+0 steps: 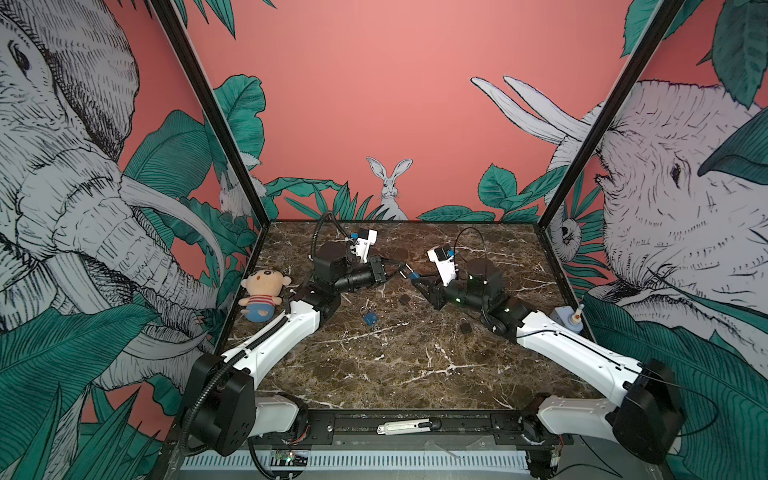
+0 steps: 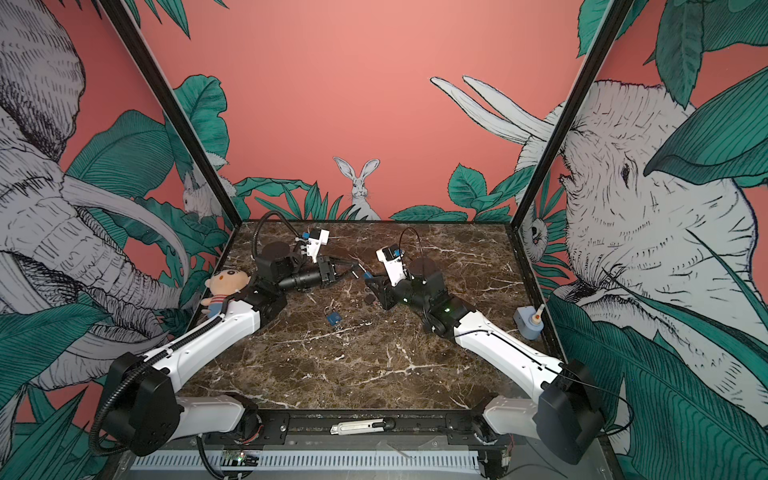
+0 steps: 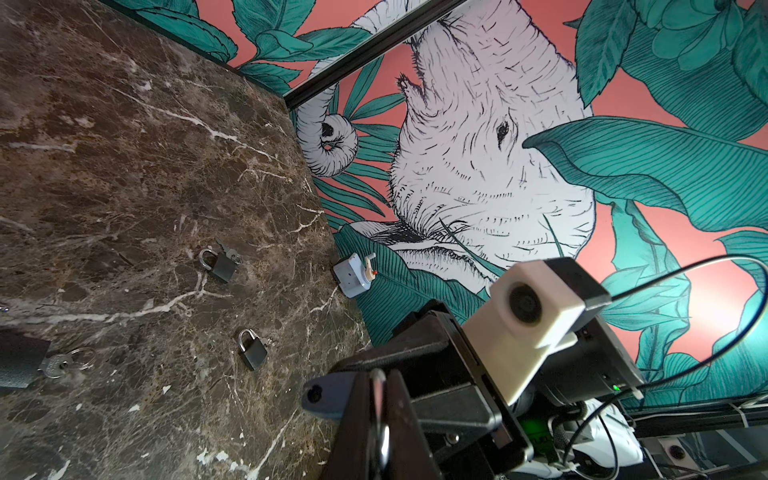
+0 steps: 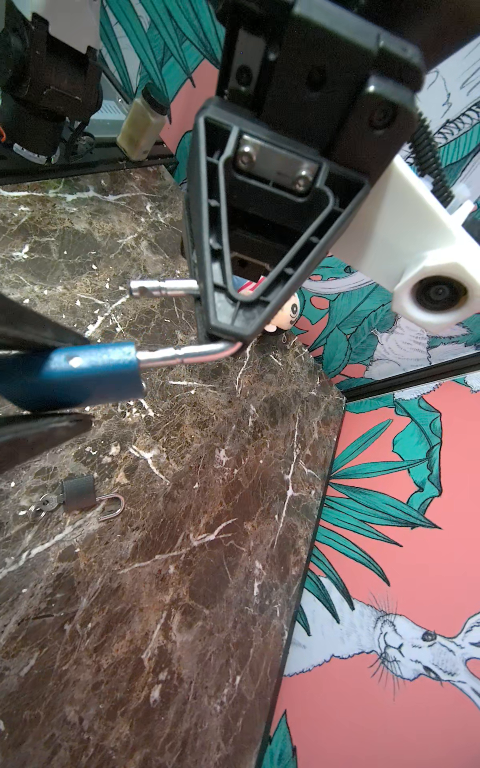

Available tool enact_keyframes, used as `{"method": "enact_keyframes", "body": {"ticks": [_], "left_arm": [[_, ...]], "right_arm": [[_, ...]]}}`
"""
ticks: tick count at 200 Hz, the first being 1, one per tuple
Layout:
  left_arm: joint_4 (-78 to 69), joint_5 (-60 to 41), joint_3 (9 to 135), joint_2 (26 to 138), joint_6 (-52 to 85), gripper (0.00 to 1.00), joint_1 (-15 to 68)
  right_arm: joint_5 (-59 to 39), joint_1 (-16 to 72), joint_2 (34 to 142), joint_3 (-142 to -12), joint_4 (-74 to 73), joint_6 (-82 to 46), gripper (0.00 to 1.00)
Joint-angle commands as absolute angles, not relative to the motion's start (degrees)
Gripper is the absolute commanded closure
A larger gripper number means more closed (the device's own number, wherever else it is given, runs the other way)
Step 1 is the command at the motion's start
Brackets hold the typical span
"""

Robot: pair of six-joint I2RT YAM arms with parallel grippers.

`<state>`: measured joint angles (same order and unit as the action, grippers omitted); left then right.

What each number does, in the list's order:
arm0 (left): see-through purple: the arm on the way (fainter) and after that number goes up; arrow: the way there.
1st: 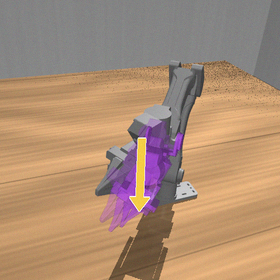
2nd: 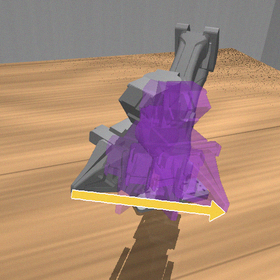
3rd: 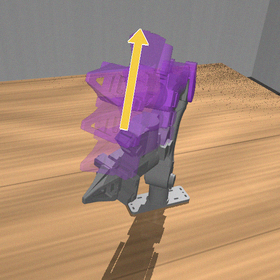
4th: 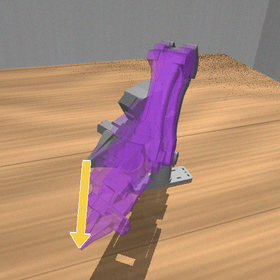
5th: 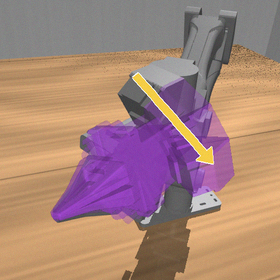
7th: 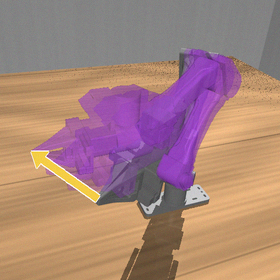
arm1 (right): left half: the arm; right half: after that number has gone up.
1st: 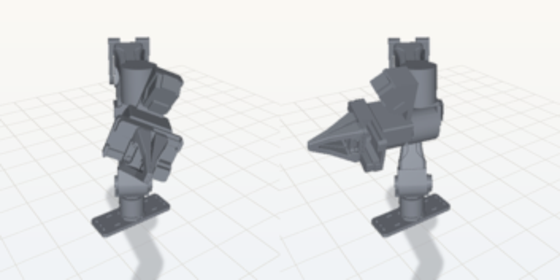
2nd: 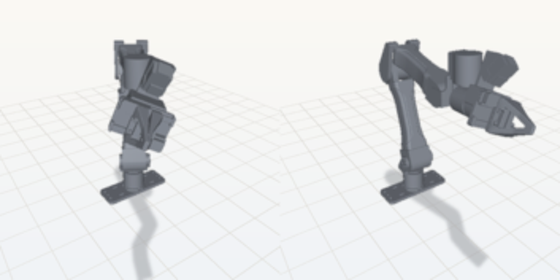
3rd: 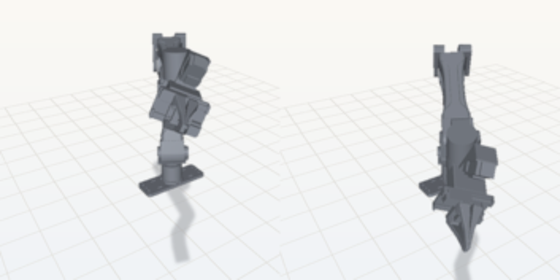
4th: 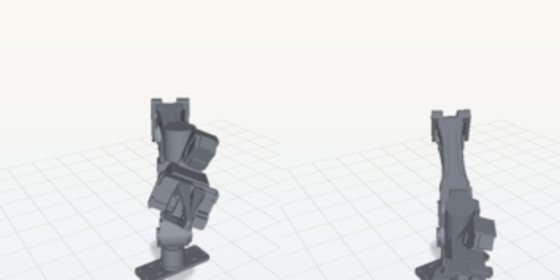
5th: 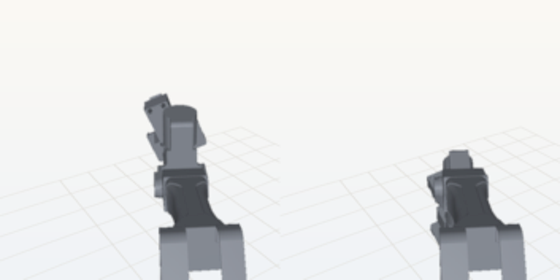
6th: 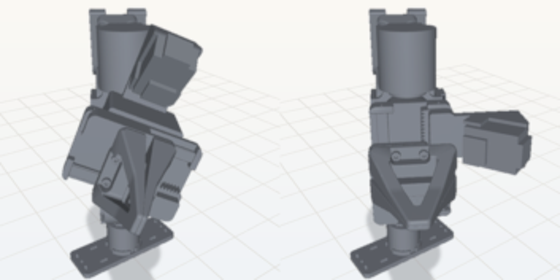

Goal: Lock with the key

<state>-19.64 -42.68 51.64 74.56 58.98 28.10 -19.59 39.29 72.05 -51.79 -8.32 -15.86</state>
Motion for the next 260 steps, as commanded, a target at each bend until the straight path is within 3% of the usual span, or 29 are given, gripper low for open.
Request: {"method": "enact_keyframes", "body": {"ticks": [1, 21, 78, 92, 115, 147, 220, 260], "left_arm": [[-22.67, -43.99, 52.89, 71.59, 59.98, 1.0, 28.34], [-22.55, -44.19, 52.88, 71.38, 59.79, 1.0, 28.39], [-12.25, -42.59, 54.47, 69.75, 50.88, 1.0, 28.22], [-7.66, -41.91, 55.65, 69.3, 47.31, 0.77, 27.9], [-5.75, -42.08, 55.58, 68.39, 45.53, 0.61, 25.79], [-5.37, -44.35, 54.67, 66.76, 44.35, 0.59, 22.36], [1.66, -55.92, 57.27, 68.72, 36.64, 0.53, 22.95], [4.24, -57.79, 57.19, 68.04, 33.35, 0.56, 24.64]], "right_arm": [[-19.09, 39.46, 72.57, -53.35, -11.24, -15.86, 0.85], [-19.61, 39.41, 72.39, -53.26, -11.36, -16.43, 1.0], [-26.6, 37.43, 71.8, -56.97, -3.02, -19.77, 1.0], [-28.8, 36.85, 71.53, -58.11, 0.22, -20.37, 1.0], [-33.09, 35.29, 70.8, -58.87, 3.61, -21.84, 1.0], [-39.07, 33.28, 70.22, -59.6, 7.93, -22.98, 1.0], [-50.22, 32.85, 71.46, -60.9, 9.97, -24.5, 1.0], [-54.92, 32.78, 73.16, -61.35, 7.53, -26.94, 1.0]]}}
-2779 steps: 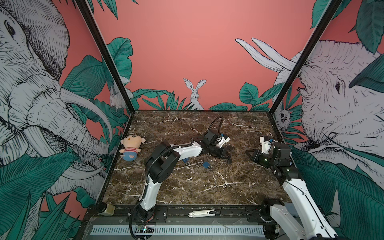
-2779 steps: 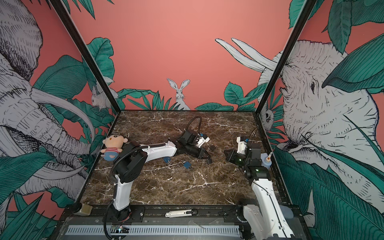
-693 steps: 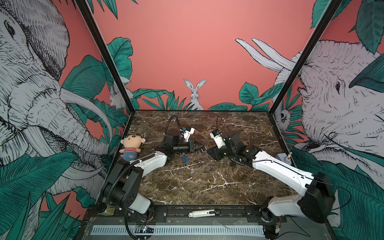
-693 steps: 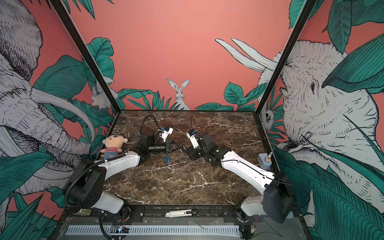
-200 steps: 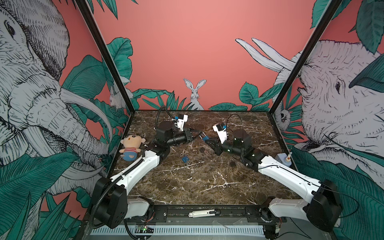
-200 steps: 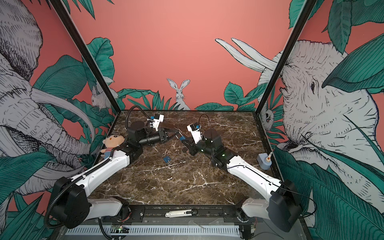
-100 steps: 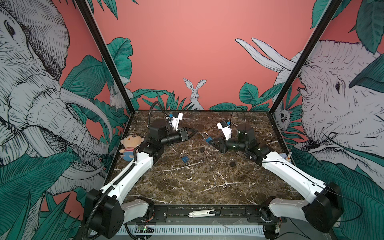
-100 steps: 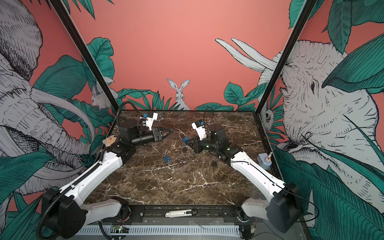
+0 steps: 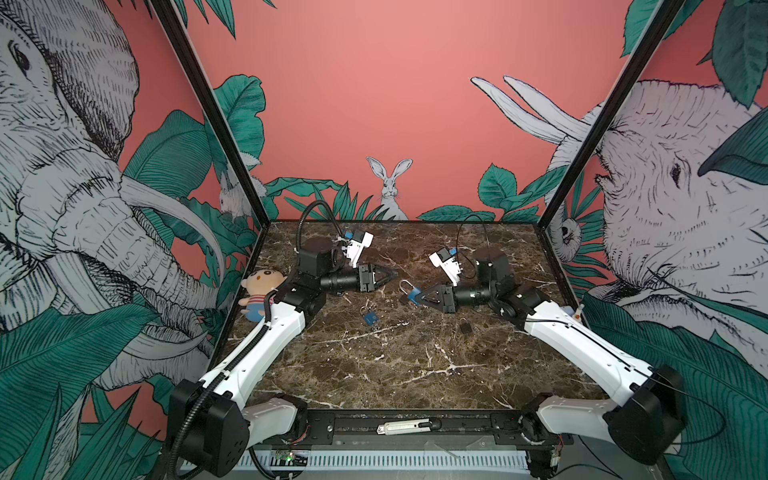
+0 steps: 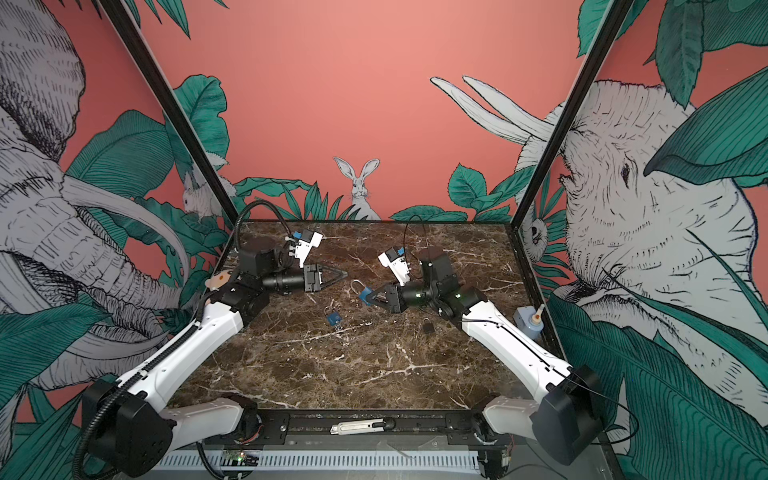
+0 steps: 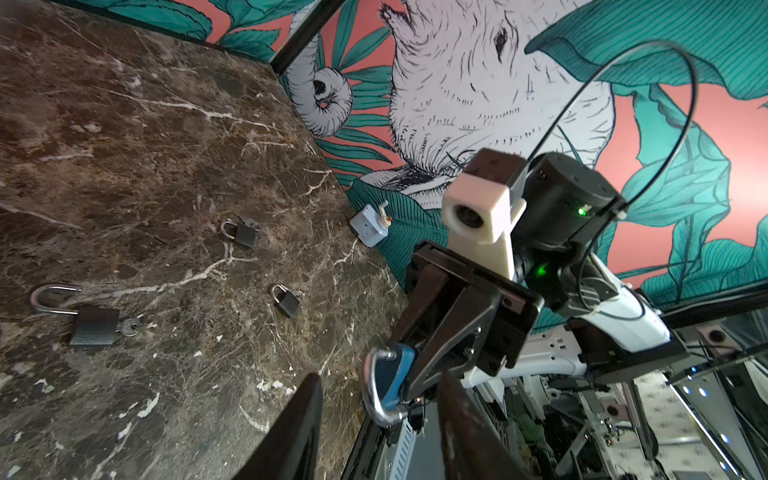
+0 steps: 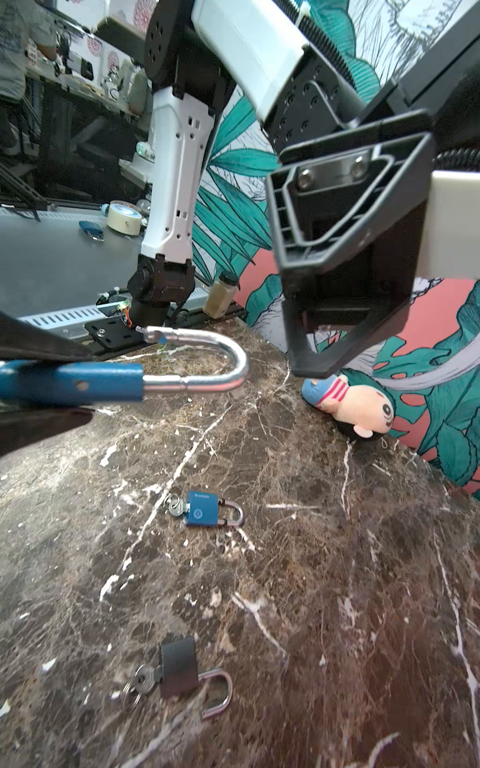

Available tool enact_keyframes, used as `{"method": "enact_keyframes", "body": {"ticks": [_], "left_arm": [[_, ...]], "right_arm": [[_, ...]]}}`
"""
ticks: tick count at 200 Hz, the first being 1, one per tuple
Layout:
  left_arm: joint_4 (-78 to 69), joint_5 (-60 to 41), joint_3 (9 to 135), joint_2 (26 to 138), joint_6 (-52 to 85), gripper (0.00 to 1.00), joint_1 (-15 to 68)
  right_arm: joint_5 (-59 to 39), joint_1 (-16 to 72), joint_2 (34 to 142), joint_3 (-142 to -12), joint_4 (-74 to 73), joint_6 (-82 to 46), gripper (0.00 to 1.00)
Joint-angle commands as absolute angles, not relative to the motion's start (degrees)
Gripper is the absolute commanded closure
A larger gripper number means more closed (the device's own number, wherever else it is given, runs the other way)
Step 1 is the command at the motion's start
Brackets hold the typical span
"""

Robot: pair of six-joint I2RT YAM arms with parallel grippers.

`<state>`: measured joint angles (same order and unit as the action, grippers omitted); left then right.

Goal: Lock with the key

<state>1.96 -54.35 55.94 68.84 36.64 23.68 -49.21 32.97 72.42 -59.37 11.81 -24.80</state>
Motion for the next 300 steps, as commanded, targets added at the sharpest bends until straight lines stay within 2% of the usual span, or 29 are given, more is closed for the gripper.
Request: {"method": "enact_keyframes", "body": {"ticks": [1, 66, 140, 204, 300], "left_arm": [[4.19, -57.81, 57.12, 68.03, 33.38, 0.56, 24.67], [3.38, -59.15, 56.29, 67.41, 33.3, 0.72, 24.98], [3.28, -58.8, 55.58, 68.16, 33.14, 1.0, 24.96], [3.08, -58.64, 55.03, 68.62, 32.52, 1.0, 24.96], [2.29, -58.65, 54.24, 69.86, 32.21, 1.0, 24.96]], "right_arm": [[-54.97, 32.78, 73.19, -61.35, 7.41, -27.01, 1.0], [-56.31, 32.76, 74.35, -61.97, 4.29, -29.7, 1.0], [-57.96, 32.72, 74.19, -62.05, 2.01, -31.92, 1.0], [-62.19, 32.73, 73.06, -60.39, -5.33, -38.01, 1.0], [-63.51, 32.72, 71.73, -59.24, -9.64, -41.23, 1.0]]}}
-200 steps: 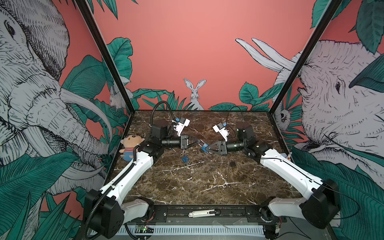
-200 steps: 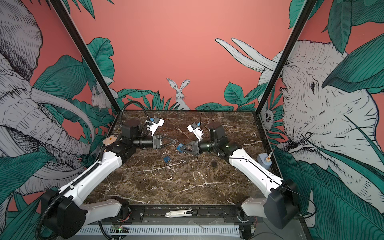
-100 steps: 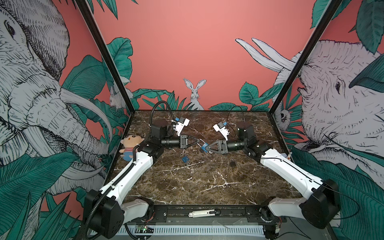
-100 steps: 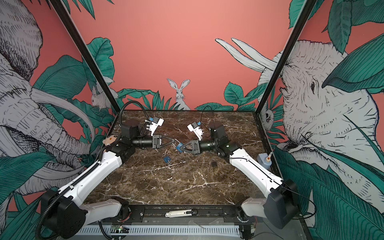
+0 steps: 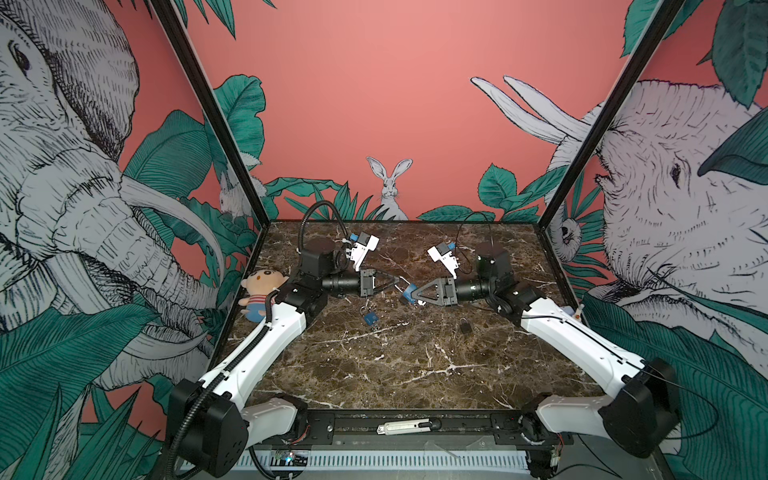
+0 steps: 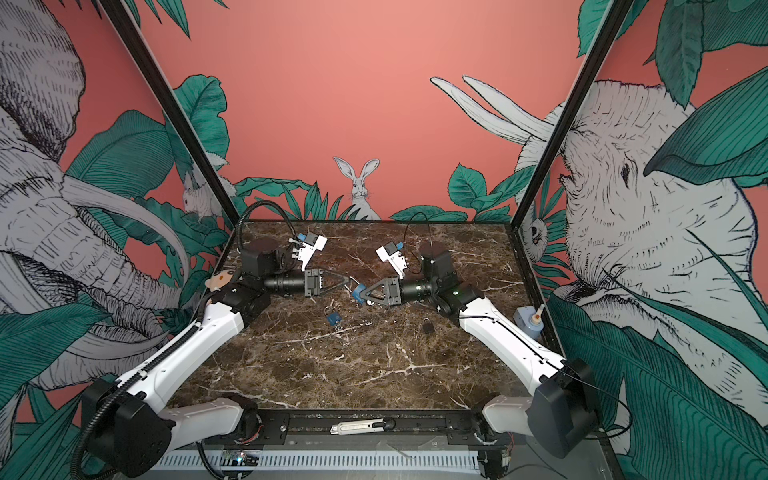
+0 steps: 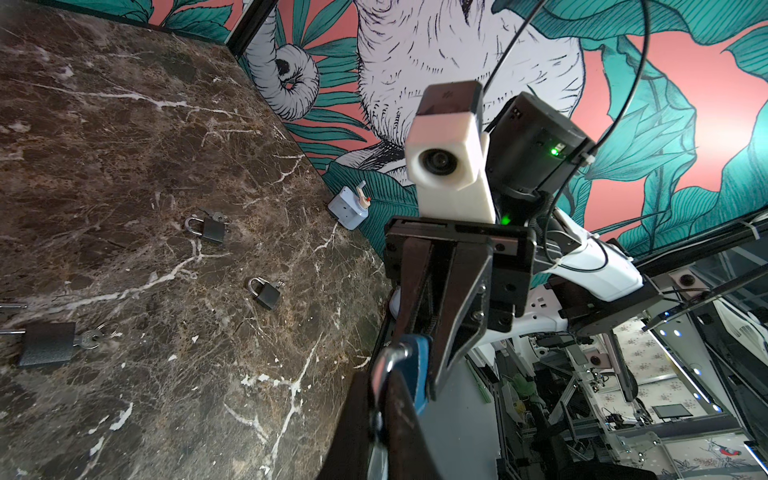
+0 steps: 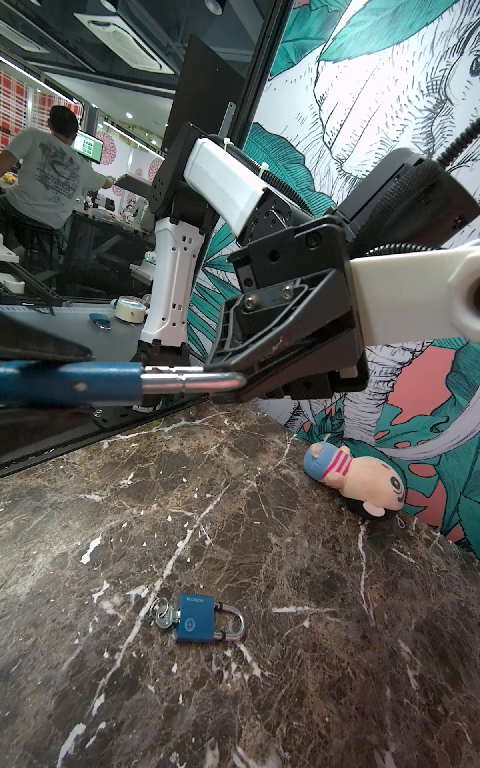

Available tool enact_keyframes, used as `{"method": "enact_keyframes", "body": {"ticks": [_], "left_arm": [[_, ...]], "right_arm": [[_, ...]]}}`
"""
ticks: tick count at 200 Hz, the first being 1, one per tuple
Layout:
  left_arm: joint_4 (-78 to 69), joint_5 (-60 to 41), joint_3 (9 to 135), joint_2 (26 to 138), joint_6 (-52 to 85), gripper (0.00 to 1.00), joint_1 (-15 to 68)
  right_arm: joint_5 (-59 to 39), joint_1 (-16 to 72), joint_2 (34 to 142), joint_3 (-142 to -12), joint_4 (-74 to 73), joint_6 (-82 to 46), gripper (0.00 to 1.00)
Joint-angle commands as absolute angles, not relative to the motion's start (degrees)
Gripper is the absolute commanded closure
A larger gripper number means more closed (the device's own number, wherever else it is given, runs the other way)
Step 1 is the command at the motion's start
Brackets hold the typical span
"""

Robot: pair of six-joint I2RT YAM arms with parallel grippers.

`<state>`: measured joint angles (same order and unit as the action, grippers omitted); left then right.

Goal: Lock with the key

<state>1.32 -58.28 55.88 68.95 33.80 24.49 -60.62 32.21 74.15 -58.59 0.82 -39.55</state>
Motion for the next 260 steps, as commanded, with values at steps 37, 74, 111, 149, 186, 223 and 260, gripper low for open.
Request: {"method": "enact_keyframes", "body": {"ticks": [37, 74, 111, 149, 186, 223, 260], "left_arm": [[0.42, -59.06, 52.8, 69.83, 33.81, 1.0, 25.17], [0.41, -59.0, 51.49, 69.54, 33.93, 1.0, 25.92], [0.75, -59.2, 50.67, 69.86, 33.75, 1.0, 26.63], [-0.09, -59.23, 49.9, 69.9, 34.74, 1.0, 27.97], [-1.27, -58.75, 48.88, 69.46, 36.16, 1.0, 29.49], [-1.91, -58.21, 47.67, 69.04, 37.21, 1.0, 31.17], [-2.61, -57.41, 47.15, 68.65, 38.38, 1.0, 32.97]], "right_arm": [[-62.85, 32.71, 72.21, -59.06, -11.23, -41.78, 1.0], [-62.37, 32.74, 72.85, -59.27, -12.52, -42.38, 1.0], [-62.34, 32.76, 73.5, -59.32, -15.27, -44.01, 1.0], [-61.7, 32.76, 74.44, -59.41, -16.24, -44.43, 1.0], [-61.33, 32.7, 75.56, -59.8, -16.35, -43.88, 1.0], [-60.82, 32.7, 76.81, -60.33, -16.26, -43.01, 1.0], [-60.61, 32.53, 78.45, -61.12, -16.89, -42.56, 1.0]]}}
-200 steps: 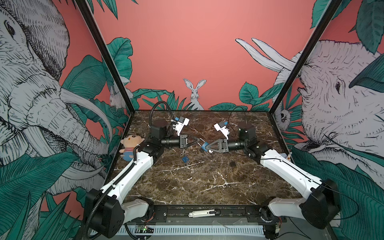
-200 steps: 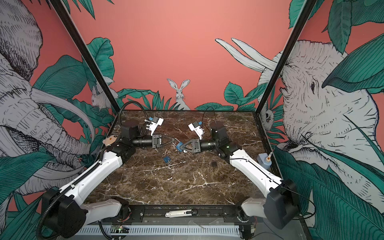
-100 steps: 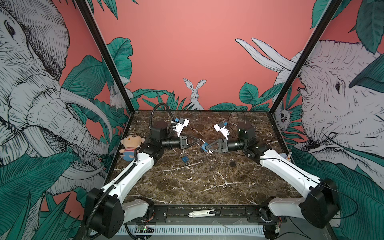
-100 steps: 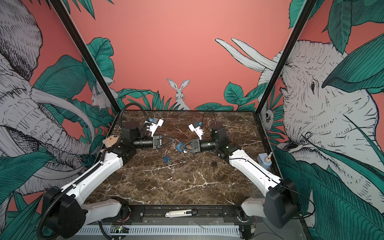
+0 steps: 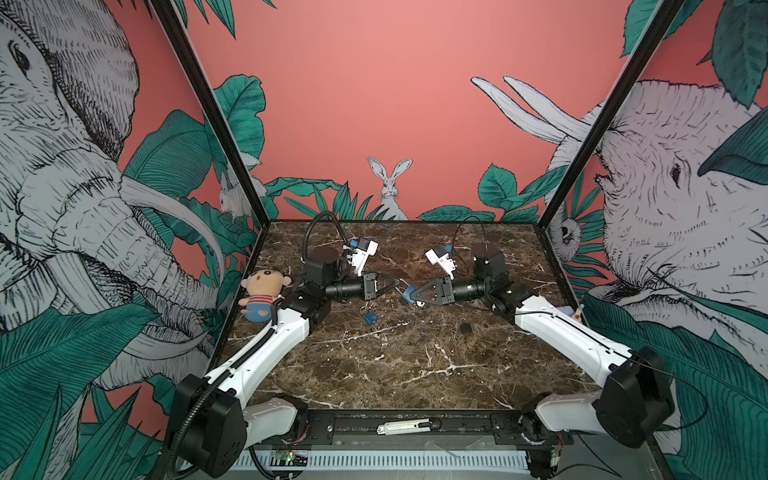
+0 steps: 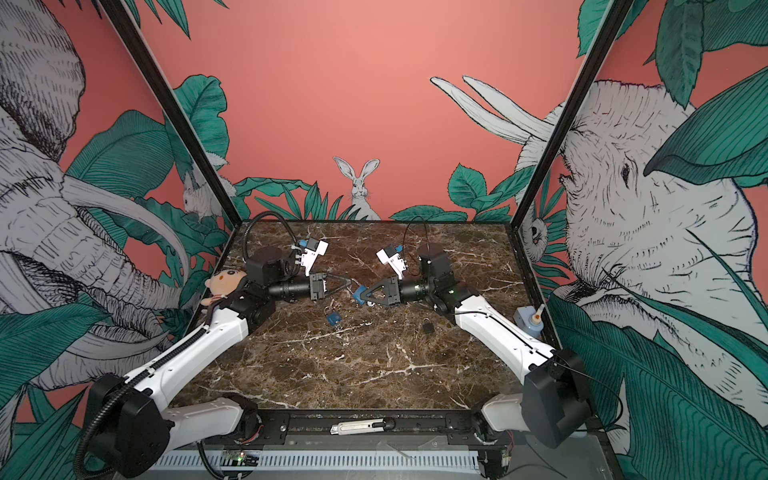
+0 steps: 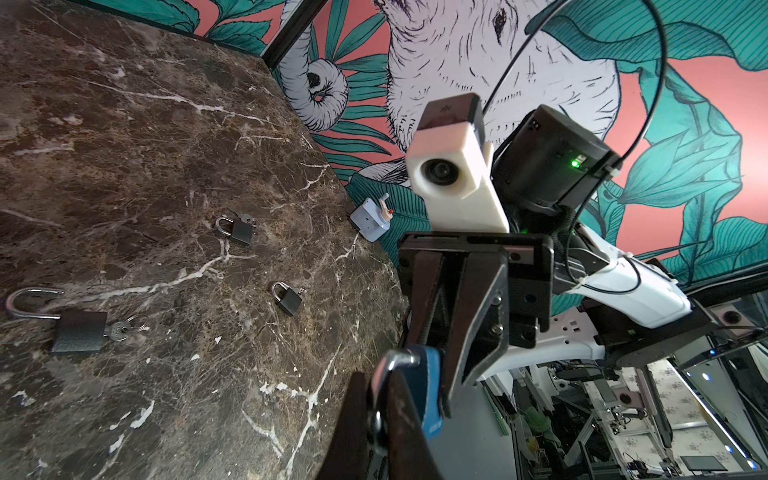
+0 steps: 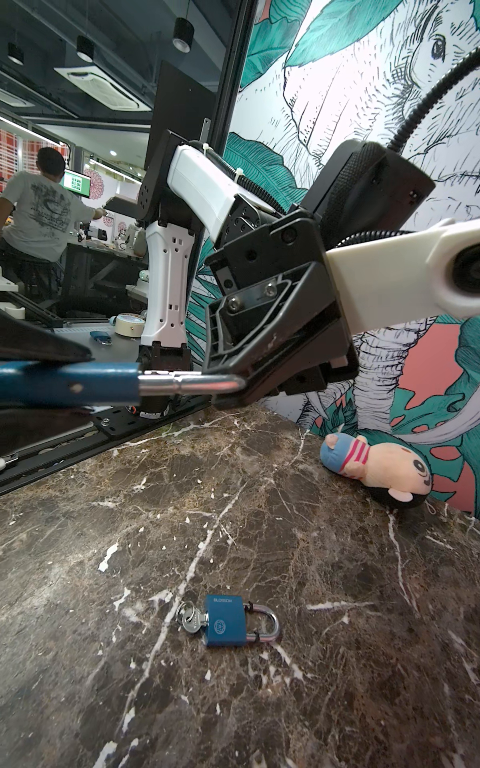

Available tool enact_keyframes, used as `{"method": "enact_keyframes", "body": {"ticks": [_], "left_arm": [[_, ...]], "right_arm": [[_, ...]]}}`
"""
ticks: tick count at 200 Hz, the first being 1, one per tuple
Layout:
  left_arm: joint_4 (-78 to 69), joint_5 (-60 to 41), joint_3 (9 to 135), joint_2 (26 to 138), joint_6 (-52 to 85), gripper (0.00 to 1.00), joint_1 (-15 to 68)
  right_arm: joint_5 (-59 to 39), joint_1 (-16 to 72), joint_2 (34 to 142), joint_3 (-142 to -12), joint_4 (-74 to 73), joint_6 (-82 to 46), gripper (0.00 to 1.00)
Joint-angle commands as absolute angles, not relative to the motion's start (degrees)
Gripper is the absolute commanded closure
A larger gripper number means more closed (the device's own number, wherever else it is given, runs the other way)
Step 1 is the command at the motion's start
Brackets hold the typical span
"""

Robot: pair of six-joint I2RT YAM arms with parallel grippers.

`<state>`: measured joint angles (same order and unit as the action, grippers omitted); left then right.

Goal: Lock with the key

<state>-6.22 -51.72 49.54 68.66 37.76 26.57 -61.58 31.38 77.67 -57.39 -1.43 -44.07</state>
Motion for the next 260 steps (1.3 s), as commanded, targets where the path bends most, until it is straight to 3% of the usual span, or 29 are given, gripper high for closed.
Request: {"method": "enact_keyframes", "body": {"ticks": [1, 90, 201, 260], "left_arm": [[-2.63, -57.36, 47.13, 68.64, 38.4, 1.0, 33.01], [2.26, -54.71, 46.93, 68.05, 33.89, 1.0, 34.89], [-1.01, -56.15, 45.41, 67.28, 35.63, 1.0, 35.31], [-4.16, -54.16, 40.53, 64.25, 39.44, 1.0, 41.48]], "right_arm": [[-60.63, 32.52, 78.51, -61.15, -16.93, -42.55, 1.0], [-62.7, 30.98, 79.62, -58.95, -31.1, -53.67, 1.0], [-58.33, 30.76, 74.04, -59.44, -18.79, -46.15, 1.0], [-58.33, 30.81, 75.69, -60.71, -19.72, -46.62, 1.0]]}}
